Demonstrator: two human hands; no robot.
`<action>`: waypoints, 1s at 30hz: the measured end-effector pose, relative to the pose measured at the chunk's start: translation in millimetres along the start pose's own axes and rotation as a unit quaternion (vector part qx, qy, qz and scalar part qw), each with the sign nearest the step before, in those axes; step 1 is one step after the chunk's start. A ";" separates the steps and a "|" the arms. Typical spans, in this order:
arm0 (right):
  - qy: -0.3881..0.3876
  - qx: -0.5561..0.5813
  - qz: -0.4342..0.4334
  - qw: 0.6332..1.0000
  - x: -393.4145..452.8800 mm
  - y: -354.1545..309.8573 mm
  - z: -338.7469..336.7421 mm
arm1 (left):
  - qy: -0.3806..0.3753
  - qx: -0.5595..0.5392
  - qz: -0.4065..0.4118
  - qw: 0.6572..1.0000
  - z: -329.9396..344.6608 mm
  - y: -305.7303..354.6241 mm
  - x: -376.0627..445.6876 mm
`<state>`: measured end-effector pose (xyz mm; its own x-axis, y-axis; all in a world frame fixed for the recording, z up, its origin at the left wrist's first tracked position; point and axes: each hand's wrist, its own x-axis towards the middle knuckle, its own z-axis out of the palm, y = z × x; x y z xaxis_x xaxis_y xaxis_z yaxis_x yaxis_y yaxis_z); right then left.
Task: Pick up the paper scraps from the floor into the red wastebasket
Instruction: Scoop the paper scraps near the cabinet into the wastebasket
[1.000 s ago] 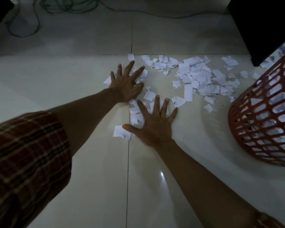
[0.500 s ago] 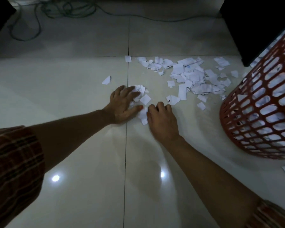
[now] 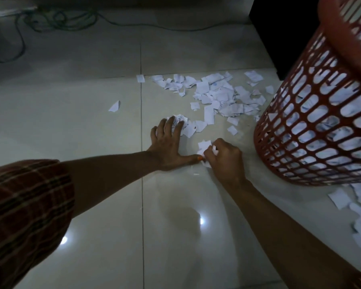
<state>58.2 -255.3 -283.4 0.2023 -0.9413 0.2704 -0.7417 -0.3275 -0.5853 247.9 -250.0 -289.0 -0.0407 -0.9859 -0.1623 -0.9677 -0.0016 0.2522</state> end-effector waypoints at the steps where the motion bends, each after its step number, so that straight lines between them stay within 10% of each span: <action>1: 0.016 0.005 0.013 1.000 1.2 4.2 -5.8 | -0.003 0.000 -0.003 1.000 0.7 4.4 5.4; 19: -0.034 -0.054 0.057 0.996 -17.5 40.4 -42.1 | 0.104 0.054 0.161 0.980 1.2 43.8 65.5; 30: 0.021 0.016 0.045 0.999 -23.0 31.4 -38.0 | -0.036 0.055 0.151 0.986 -27.3 40.8 54.0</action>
<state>6.0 -240.8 -279.0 0.1081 -0.9627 0.2480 -0.7351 -0.2453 -0.6320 213.0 -307.9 -261.4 -0.3452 -0.9242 -0.1634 -0.9296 0.3127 0.1951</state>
